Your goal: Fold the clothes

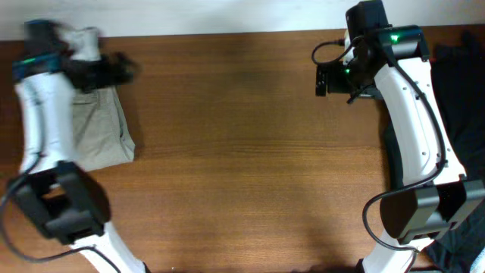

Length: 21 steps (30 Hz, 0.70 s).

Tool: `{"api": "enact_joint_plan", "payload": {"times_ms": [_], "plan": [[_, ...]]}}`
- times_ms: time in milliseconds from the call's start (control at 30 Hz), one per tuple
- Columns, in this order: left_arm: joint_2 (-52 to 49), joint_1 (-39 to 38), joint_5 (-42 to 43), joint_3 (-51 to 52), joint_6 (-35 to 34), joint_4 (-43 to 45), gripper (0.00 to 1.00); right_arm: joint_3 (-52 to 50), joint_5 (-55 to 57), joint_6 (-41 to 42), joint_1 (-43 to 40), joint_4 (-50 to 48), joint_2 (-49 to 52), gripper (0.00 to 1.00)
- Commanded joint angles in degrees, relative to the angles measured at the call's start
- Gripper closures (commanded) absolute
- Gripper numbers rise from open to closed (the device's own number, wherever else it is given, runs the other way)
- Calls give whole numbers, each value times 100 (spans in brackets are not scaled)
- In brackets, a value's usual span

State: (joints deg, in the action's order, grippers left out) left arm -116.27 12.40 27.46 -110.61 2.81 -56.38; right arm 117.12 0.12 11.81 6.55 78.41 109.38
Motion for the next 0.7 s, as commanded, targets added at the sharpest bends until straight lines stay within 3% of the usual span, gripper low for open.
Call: {"api": "enact_joint_plan", "payload": {"times_ms": [0, 133, 233, 333, 467, 533, 667], "plan": [[98, -1067, -669, -98, 72, -479, 1, 92, -133, 9, -26, -238, -55, 1], [101, -1932, -1314, -98, 70, -1718, 1, 92, 61, -107, -26, 343, -118, 1], [111, -2079, -1488, -98, 70, -2719, 1, 92, 61, -103, -26, 533, -389, 1], [267, -2072, -1491, -92, 72, -3069, 1, 57, 431, 98, -24, 538, -796, 1], [1235, -2087, -1556, 302, 66, -2492, 1, -651, 713, 131, -20, -68, -1919, 1], [2127, -2087, -1670, 960, 42, -1808, 1, -1744, 723, 131, -20, -772, -2914, 1], [4747, -2087, -1897, 3375, 4, 26, 1, -4625, 765, 109, -20, -2424, -5274, 1]]}}
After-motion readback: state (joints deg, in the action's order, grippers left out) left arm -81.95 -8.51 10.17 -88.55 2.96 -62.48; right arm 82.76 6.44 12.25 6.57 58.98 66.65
